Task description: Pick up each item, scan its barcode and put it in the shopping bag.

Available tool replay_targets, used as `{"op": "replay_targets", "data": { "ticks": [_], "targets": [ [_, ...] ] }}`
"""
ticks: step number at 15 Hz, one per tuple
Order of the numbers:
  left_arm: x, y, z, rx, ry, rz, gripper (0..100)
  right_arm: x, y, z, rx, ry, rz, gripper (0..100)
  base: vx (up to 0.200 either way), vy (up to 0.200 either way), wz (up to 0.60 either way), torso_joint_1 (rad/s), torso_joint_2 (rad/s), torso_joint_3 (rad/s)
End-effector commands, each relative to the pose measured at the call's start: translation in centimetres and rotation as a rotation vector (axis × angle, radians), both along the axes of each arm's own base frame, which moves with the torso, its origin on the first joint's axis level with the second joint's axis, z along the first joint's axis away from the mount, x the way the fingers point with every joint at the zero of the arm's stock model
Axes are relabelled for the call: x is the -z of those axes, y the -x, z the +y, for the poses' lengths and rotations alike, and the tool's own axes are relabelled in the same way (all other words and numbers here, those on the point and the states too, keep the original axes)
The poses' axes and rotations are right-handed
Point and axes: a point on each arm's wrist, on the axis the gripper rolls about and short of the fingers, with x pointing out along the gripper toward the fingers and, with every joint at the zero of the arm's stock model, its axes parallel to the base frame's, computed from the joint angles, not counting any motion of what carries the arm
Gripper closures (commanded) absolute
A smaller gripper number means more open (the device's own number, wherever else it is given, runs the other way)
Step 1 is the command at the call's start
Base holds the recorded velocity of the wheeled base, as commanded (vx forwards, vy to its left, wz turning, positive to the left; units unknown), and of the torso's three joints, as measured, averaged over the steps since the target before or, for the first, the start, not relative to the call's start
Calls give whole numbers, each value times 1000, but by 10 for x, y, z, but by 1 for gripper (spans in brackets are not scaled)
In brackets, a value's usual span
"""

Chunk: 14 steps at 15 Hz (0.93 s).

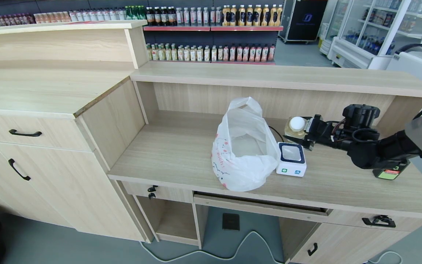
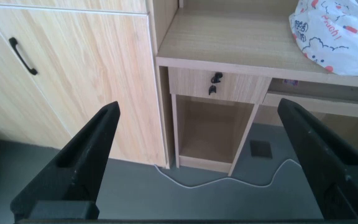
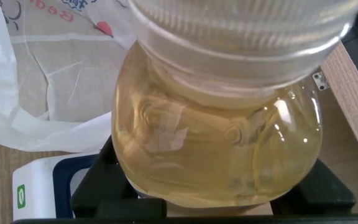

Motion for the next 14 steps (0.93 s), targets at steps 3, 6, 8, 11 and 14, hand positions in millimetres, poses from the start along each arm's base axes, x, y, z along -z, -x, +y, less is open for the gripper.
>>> {"op": "replay_targets", "data": {
  "ticks": [3,6,8,11,14],
  "targets": [
    [0,0,0,-1,0,0,0,5,-5,3,-6,-4,7,100,0,0,0,0,0,0],
    [0,0,0,1,0,0,0,9,-6,4,-7,-4,13,100,0,0,0,0,0,0],
    [0,0,0,-1,0,0,0,11,-7,4,-7,-4,17,100,0,0,0,0,0,0],
    [0,0,0,-1,0,0,0,12,-7,4,-7,-5,20,100,0,0,0,0,0,0],
    [0,0,0,-1,0,0,0,12,-9,5,-7,-21,33,100,0,0,0,0,0,0]
  ]
}}
